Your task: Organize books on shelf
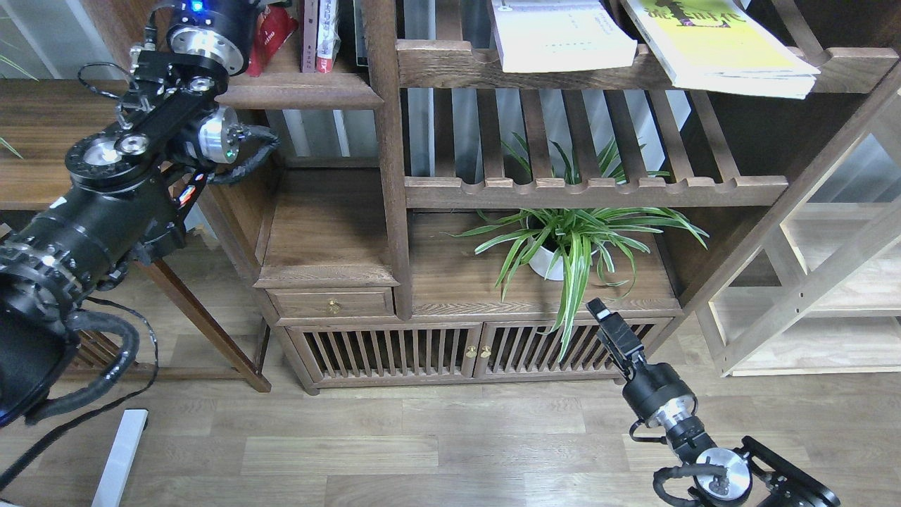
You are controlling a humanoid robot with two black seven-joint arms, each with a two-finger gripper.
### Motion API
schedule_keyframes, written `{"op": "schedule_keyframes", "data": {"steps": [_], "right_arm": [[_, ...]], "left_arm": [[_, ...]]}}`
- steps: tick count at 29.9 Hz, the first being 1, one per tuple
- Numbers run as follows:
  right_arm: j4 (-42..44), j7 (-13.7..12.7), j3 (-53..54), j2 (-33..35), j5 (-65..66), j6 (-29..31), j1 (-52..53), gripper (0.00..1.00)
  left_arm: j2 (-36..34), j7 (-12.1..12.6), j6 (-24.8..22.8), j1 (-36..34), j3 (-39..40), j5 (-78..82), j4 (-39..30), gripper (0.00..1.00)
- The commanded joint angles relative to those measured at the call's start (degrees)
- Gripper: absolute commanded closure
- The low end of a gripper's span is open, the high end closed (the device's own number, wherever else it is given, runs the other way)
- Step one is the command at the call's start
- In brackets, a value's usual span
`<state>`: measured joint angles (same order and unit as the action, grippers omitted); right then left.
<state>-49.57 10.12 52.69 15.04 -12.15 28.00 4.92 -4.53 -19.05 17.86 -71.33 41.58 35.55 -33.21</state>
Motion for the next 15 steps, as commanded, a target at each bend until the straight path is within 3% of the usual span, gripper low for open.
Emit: {"op": "schedule_keyframes", "data": {"steps": [1, 15], "right_arm": [[0.0, -0.1, -0.13, 0.08, 0.03, 0.0, 0.0, 0.01], [0.0, -0.1, -0.49, 0.43, 0.2, 0.0, -0.08, 0.01]], "left_arm": [[0.31, -0.29, 0.07, -0.56, 0.0, 0.05, -0.01, 0.62], [1.27, -0.2, 0.07, -4.17, 0.08, -0.04, -0.1, 0.58]]}}
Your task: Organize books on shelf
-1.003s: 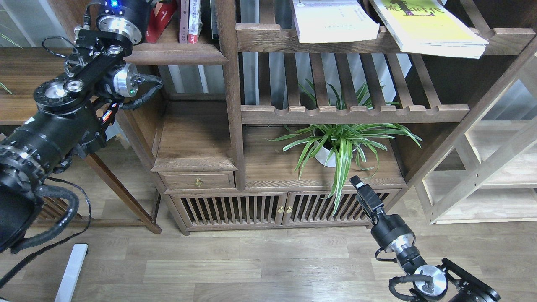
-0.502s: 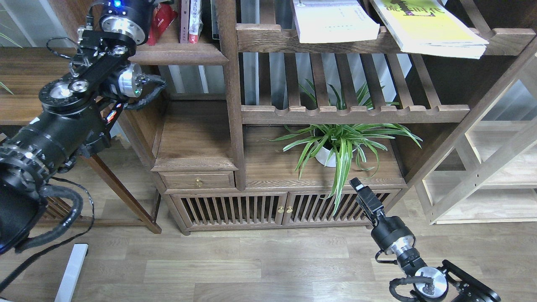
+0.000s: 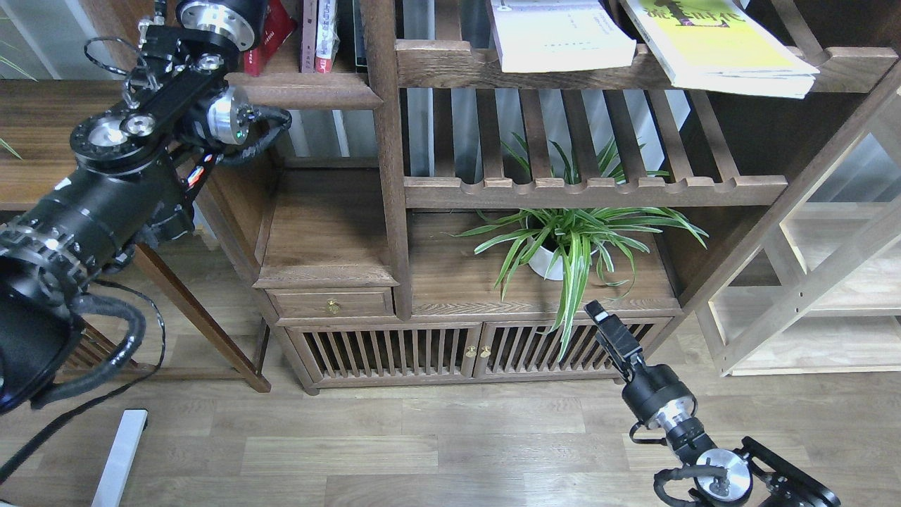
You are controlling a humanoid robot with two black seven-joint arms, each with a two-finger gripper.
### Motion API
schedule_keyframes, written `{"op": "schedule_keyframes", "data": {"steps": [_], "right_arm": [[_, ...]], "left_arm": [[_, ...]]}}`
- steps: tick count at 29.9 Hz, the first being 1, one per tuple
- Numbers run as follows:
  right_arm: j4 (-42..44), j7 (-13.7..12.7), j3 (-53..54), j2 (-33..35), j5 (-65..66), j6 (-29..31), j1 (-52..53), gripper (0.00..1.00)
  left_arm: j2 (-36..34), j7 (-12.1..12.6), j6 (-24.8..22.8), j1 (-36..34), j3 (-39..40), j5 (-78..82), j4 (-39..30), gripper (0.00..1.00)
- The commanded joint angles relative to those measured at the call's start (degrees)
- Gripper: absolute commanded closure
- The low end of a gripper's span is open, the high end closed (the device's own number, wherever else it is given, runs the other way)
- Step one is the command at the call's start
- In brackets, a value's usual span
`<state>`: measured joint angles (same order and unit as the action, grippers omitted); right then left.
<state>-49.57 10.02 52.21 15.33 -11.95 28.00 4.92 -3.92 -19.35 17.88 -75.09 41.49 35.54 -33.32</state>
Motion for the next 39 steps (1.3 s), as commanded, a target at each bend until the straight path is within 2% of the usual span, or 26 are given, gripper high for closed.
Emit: {"op": "schedule_keyframes", "data": {"steps": [1, 17, 26, 28, 30, 39], "right_arm": [[0.0, 0.0, -0.01, 0.31, 0.0, 0.0, -0.08, 0.01], [0.0, 0.0, -0.1, 1.45, 0.17, 0.0, -1.05, 0.01], [0.0, -0.09, 0.08, 1.72, 0.52, 0.0, -1.84, 0.01], [0.0, 0.0, 0.26, 2.15, 0.52, 0.0, -1.93, 0.01], [0.0, 0.0, 0.52, 2.6, 0.44, 0.0, -2.02, 0.01], [0.0, 0.09, 0.61, 3.74, 0.44, 0.0, -2.02, 0.01]], "left_arm": [[0.85, 0.01, -0.04, -0.5, 0.17, -0.03, -0.08, 0.58], [2.61, -0.25, 0.05, -3.57, 0.96, -0.03, -0.52, 0.57], [1.46, 0.63, 0.05, -5.59, 1.22, -0.38, -0.7, 0.53], [1.03, 0.8, 0.05, -5.68, 1.22, -0.38, -1.13, 0.48], [0.41, 0.89, 0.22, -5.77, 1.22, -0.38, -1.57, 0.36], [-3.9, 0.72, 0.58, -5.68, 2.27, -0.38, -5.52, 0.16]]}}
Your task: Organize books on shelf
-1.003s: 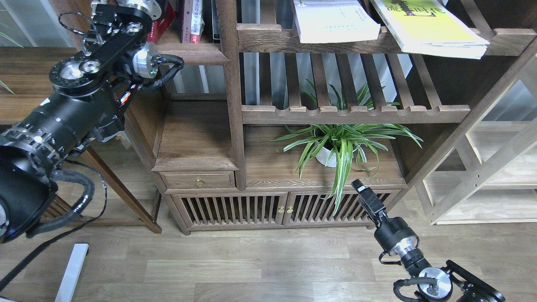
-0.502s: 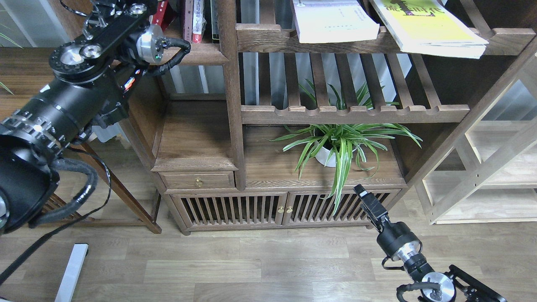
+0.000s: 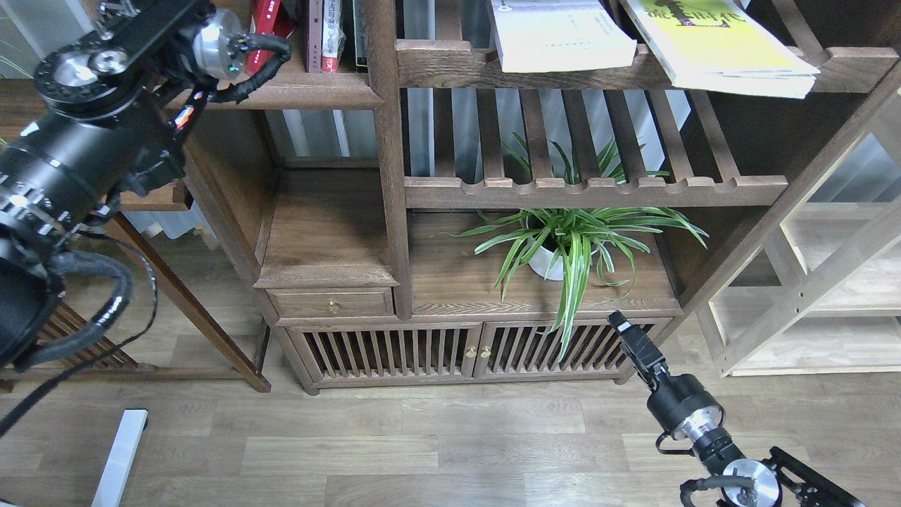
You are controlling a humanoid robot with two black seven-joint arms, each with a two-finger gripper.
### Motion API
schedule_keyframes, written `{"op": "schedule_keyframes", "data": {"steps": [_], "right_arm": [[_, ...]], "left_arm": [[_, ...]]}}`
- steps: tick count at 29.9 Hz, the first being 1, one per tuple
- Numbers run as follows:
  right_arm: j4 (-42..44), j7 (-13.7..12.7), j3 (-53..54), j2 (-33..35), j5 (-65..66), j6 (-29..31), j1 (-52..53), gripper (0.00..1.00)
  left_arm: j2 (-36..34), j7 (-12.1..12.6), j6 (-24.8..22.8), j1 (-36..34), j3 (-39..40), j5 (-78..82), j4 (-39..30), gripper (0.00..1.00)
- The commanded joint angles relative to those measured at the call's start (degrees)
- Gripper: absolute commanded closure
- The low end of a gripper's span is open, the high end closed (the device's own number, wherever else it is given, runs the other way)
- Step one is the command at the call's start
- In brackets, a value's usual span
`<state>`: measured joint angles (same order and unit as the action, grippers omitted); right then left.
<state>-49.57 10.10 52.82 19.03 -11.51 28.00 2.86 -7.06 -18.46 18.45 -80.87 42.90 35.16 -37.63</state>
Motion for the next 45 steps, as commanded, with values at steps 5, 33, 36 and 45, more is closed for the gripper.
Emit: {"op": "schedule_keyframes", "data": {"steps": [5, 33, 36, 45], "right_arm": [[0.09, 0.09, 0.09, 0.04, 0.0, 0.0, 0.04, 0.01], [-1.58, -0.08, 8.69, 3.82, -0.44, 0.0, -2.07, 0.01], [-3.07, -0.08, 13.09, 3.56, -0.71, 0.0, -3.12, 0.01], [-6.15, 0.09, 22.32, 3.21, -2.99, 0.0, -6.55, 0.01]], "left_arm": [[-0.93, -0.52, -0.08, 0.53, 4.03, -0.18, -4.11, 0.1], [-11.92, -1.23, -5.43, 15.29, 12.56, -9.22, -36.72, 0.01], [-11.66, -1.75, -8.16, 17.49, 13.44, -12.03, -39.62, 0.01], [-11.31, -2.63, -24.31, 24.43, 14.76, -14.59, -43.93, 0.01]]}}
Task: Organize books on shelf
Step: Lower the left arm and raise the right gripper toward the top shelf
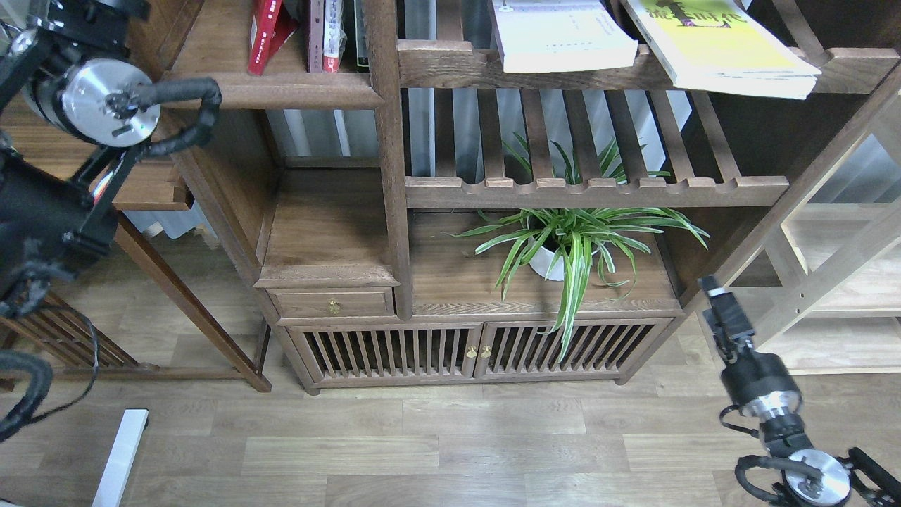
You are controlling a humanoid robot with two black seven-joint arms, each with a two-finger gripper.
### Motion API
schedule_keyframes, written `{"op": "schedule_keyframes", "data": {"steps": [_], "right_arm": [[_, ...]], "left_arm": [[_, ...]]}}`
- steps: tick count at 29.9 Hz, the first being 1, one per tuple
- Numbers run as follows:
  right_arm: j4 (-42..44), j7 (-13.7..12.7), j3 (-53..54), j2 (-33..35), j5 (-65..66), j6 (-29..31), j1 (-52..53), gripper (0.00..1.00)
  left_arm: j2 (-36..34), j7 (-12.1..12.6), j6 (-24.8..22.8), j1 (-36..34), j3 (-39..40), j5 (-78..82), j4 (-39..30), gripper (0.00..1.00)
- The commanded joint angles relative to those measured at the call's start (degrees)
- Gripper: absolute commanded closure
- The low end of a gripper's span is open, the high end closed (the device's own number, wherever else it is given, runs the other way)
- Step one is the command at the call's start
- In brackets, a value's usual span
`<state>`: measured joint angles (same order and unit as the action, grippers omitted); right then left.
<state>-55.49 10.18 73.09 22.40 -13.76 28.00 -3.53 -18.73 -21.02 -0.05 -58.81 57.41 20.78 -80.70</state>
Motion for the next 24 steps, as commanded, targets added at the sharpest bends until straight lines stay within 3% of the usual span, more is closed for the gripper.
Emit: {"op": "schedule_keyframes", "data": {"steps": [1, 6, 16, 21, 24], "right_arm": [[-0.32, 0.02, 2.49, -0.25, -1.0, 0.0, -0.16, 0.01], [-0.24, 0.37, 4.25, -0.42, -6.52, 0.0, 1.15, 0.01], [-0.06, 0.45, 11.19, -0.07, -14.88, 0.0, 7.4, 0.01], [-0.06, 0.45, 13.92, -0.25, -19.37, 0.0, 9.42, 0.01], [-0.32, 0.45, 14.18, 0.19, -19.46, 0.0, 10.39, 0.02]], "left_arm": [[0.89, 0.02, -7.76, 3.26, 0.25, -0.38, -0.95, 0.01], [7.46, 0.19, -14.8, 7.83, 0.33, -5.38, -0.95, 0.01], [17.23, 0.89, -16.3, 17.15, 0.07, -9.61, -1.13, 0.01], [18.73, 1.16, -18.76, 18.12, -0.54, -11.54, -1.04, 0.01], [18.73, 3.26, -20.16, 18.91, -2.12, -13.21, -1.04, 0.01]]}}
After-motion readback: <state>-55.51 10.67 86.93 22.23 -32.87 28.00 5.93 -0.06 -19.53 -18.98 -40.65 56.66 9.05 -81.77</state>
